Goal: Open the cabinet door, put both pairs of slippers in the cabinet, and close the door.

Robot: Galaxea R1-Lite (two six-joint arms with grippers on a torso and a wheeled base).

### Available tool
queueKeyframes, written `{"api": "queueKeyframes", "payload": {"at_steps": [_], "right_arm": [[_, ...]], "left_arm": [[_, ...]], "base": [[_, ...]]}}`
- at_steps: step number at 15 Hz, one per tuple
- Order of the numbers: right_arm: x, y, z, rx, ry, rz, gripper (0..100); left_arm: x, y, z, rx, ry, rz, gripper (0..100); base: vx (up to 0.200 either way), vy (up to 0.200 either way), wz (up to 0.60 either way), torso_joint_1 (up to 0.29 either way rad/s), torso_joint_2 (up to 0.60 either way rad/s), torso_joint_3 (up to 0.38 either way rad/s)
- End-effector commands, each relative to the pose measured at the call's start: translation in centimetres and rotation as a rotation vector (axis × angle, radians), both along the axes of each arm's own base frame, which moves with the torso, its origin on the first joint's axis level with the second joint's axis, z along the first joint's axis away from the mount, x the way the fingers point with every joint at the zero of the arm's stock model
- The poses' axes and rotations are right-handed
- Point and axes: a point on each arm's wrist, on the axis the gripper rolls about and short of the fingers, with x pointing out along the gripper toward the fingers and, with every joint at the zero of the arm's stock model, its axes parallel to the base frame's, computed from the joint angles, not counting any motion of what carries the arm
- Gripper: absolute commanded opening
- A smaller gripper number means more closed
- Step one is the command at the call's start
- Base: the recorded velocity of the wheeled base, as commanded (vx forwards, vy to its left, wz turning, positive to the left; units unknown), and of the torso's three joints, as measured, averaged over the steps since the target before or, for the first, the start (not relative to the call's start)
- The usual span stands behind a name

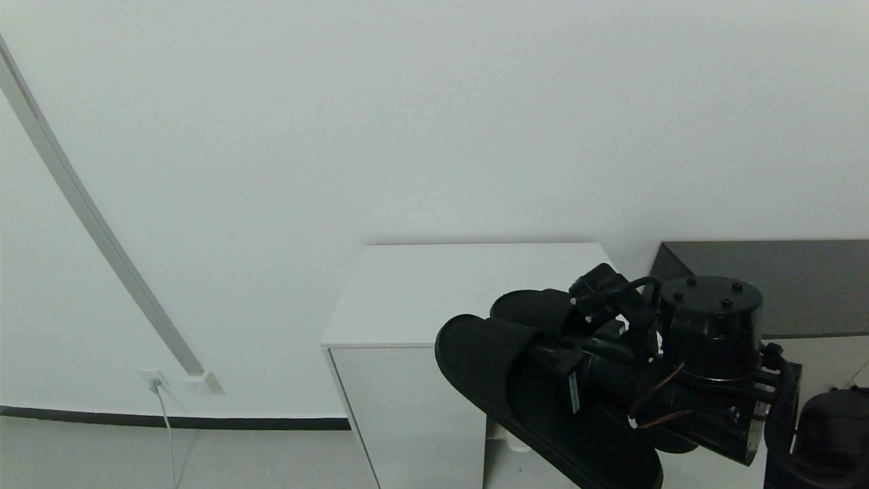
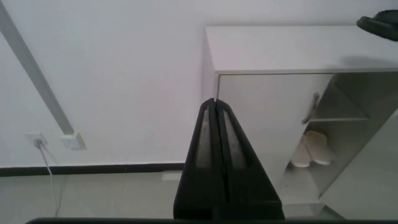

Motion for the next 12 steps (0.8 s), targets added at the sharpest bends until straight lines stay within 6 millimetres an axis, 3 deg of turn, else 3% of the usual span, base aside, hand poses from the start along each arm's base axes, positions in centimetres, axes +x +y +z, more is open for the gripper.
{"api": "queueKeyframes", "payload": {"at_steps": [1, 5, 12], "right_arm": [[0.01, 0.01, -0.14, -0.003, 0.003, 0.000, 0], [0.02, 0.02, -0.18, -0.004, 0.004, 0.000, 0], [0.01, -0.06, -0.21, -0.005, 0.005, -0.002, 0]], "left_arm": [[0.00, 0.00, 0.00, 0.000, 0.000, 0.000, 0], [0.00, 0.00, 0.00, 0.000, 0.000, 0.000, 0], [0.00, 0.00, 0.00, 0.000, 0.000, 0.000, 0]], "base": [[0.000, -0.200, 0.00, 0.002, 0.00, 0.002], [0.000, -0.200, 0.00, 0.000, 0.00, 0.001], [0.000, 0.000, 0.00, 0.000, 0.00, 0.000]]}}
